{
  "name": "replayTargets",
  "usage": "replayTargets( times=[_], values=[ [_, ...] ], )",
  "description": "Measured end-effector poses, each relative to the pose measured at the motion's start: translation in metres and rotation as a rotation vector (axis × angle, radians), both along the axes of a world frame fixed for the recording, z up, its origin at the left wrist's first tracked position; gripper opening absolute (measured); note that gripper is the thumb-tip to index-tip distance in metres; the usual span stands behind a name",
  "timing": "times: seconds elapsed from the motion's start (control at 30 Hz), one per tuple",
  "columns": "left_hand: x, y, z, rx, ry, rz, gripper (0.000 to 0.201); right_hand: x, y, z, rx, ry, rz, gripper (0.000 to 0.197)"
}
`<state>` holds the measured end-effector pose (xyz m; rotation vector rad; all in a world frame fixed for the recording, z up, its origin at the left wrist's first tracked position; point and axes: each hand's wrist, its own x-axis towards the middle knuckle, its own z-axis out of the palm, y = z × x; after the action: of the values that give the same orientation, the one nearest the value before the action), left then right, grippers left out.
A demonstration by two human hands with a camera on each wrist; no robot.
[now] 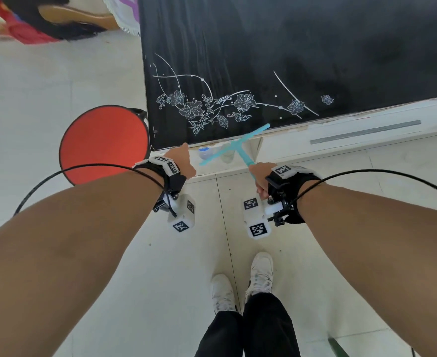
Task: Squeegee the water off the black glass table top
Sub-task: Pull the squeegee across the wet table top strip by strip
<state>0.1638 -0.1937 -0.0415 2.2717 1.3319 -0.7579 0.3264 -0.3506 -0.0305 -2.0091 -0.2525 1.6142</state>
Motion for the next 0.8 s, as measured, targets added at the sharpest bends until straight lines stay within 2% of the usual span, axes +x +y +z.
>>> replayTargets(
  times=[0.03, 0.13, 0.27, 0.37, 0.47, 0.53, 0.7, 0.8],
  values=[
    [0.002, -0.001, 0.008, -0.004, 0.004, -0.02, 0.08, 0.003, -0.003, 0.008, -0.012, -0.008, 0.001, 0.028],
    [0.011, -0.002, 0.032, -0.021, 0.014, -0.086, 0.068, 0.012, -0.012, 0.034, -0.029, -0.04, 0.017, 0.045],
    [0.029, 0.002, 0.07, -0.039, 0.018, -0.066, 0.066, 0.03, -0.013, 0.066, -0.065, -0.184, 0.075, 0.047],
    [0.055, 0.013, 0.103, -0.027, -0.022, -0.069, 0.055, 0.051, -0.006, 0.097, -0.066, -0.264, 0.124, 0.044],
    [0.083, 0.025, 0.129, -0.008, -0.016, -0.081, 0.063, 0.074, 0.003, 0.122, -0.088, -0.449, 0.276, 0.041],
    [0.098, 0.033, 0.141, -0.017, -0.018, -0.073, 0.061, 0.086, 0.01, 0.14, -0.112, -0.54, 0.357, 0.039],
    [0.144, 0.068, 0.174, 0.009, -0.083, -0.068, 0.061, 0.13, 0.051, 0.178, -0.144, -0.675, 0.526, 0.029],
    [0.17, 0.097, 0.186, 0.011, -0.115, -0.04, 0.066, 0.155, 0.086, 0.187, -0.136, -0.744, 0.456, 0.021]
  ],
)
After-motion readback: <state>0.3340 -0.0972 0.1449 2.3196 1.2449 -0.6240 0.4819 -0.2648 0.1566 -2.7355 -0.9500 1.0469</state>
